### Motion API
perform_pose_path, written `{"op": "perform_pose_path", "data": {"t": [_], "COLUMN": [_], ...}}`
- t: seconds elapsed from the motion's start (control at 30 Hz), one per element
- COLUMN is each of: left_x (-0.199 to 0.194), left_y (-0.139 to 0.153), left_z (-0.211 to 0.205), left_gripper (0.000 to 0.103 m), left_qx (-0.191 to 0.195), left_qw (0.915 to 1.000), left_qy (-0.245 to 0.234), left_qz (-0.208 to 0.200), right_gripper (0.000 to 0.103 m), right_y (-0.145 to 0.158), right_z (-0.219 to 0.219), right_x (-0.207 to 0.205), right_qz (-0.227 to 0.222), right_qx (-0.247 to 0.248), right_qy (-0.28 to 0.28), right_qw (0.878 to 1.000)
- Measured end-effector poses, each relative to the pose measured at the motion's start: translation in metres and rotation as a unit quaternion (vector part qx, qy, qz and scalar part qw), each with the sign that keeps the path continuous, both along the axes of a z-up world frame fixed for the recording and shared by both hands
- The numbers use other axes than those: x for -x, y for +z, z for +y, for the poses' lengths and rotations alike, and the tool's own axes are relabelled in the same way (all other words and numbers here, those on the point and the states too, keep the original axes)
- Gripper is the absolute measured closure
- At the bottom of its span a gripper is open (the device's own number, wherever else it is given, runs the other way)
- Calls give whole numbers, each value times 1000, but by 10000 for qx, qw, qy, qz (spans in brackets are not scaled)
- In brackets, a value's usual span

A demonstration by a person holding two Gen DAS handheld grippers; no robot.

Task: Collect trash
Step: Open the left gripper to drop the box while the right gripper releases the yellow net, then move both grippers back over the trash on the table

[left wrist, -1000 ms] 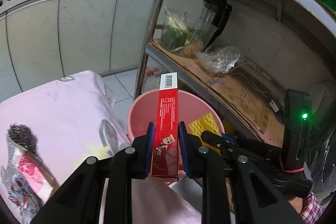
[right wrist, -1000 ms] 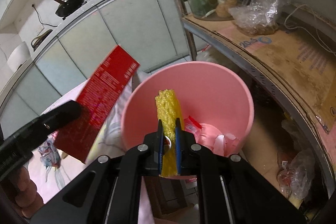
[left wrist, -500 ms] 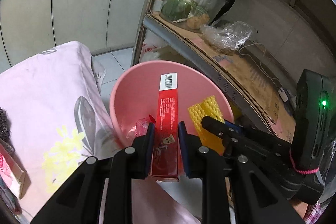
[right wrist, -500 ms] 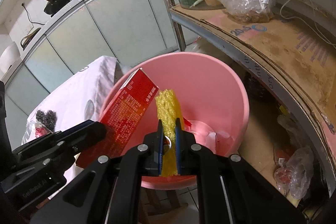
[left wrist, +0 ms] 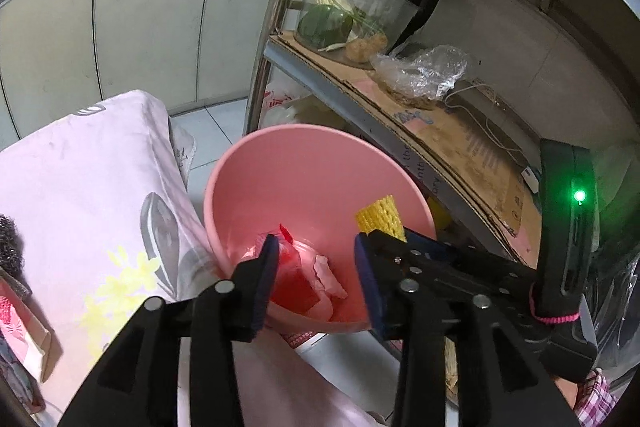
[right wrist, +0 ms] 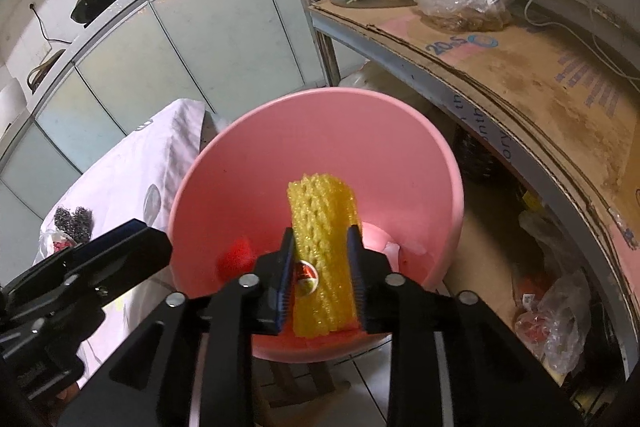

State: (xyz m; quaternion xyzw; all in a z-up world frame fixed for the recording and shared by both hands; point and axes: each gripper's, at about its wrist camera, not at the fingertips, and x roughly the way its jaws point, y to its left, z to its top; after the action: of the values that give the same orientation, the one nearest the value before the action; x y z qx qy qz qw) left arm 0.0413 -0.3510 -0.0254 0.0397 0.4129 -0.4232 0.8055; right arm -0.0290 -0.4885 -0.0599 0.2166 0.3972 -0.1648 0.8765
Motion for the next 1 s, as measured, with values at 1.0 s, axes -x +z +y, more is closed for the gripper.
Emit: {"op": "perform_pose_path", "data": {"t": [1.0], "left_x": [41], "left_y": [47], "left_z": [178], "left_gripper": [47], "left_qx": [-360], "left_qw": [9884], "left_qy": [986], "left_qz": [-1097], "right_gripper": [66], "right_y": [47], "right_z": [139], "right_x": [12], "right_qz": [-388], "right_qx": [57], "right_qy": [1632], "right_qw": [9858]}}
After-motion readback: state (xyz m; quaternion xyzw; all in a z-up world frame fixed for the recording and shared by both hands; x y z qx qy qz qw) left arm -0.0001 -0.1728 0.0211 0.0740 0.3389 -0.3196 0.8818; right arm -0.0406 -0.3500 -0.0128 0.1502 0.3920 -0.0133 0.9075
